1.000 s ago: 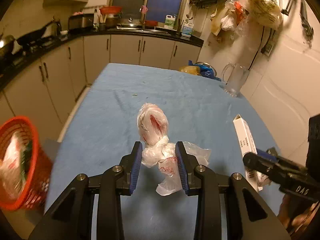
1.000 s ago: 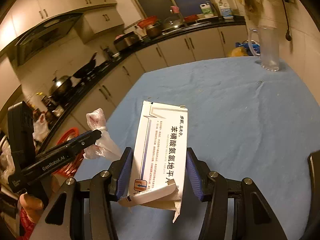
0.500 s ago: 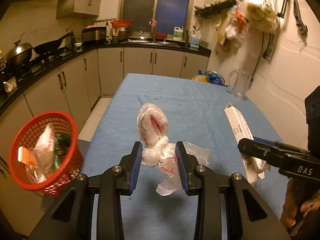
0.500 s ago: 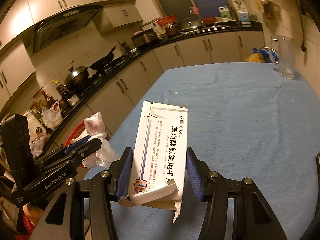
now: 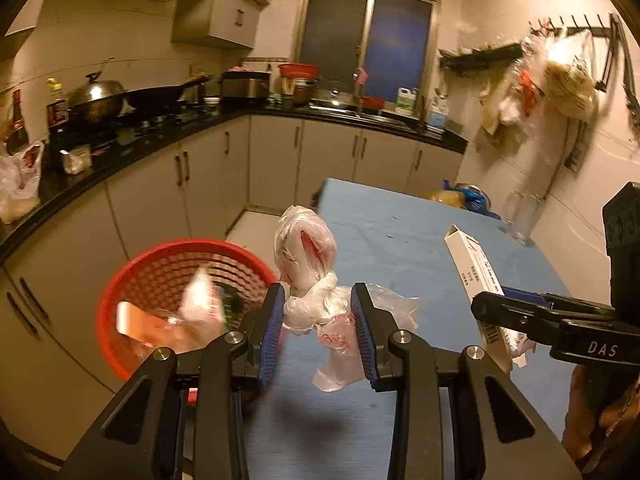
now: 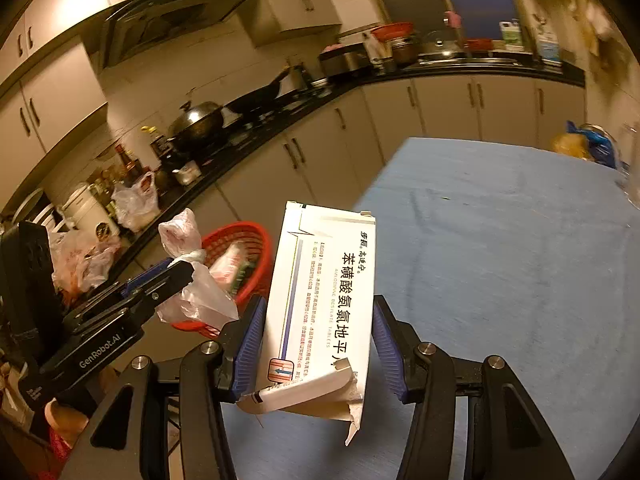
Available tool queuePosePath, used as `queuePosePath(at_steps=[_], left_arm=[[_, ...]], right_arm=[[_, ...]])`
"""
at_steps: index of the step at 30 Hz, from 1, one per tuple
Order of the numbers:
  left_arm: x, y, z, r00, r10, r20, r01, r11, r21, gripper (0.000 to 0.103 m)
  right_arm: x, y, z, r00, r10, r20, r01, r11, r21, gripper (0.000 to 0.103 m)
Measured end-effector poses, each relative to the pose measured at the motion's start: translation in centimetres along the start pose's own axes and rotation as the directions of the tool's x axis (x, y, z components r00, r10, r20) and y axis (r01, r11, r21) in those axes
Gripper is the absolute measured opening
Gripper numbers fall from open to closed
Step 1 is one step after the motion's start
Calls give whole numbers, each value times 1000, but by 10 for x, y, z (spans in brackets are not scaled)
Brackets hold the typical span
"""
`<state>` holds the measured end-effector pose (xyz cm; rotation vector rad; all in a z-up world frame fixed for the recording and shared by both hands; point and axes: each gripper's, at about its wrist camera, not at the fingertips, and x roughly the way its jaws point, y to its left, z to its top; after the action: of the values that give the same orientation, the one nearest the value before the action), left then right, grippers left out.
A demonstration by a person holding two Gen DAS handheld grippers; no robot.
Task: Collect trash
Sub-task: 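Carry the plastic bag and medicine box toward the red wastebasket, then lower both items into the wastebasket and open both tools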
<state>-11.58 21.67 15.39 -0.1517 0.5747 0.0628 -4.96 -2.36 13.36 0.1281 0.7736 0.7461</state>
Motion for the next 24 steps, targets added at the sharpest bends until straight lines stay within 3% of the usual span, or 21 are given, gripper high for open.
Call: queuePosePath(at_steps=[13, 24], left_arm=[[-18, 96, 5, 992, 122, 20, -120, 988, -93, 33], [0, 139, -3, 988, 150, -28, -152, 979, -136, 33]], right_arm=[[52, 74, 31, 991, 111, -67, -116, 991, -71, 57], [103, 108, 47, 972, 194, -131, -202, 978, -58, 57]])
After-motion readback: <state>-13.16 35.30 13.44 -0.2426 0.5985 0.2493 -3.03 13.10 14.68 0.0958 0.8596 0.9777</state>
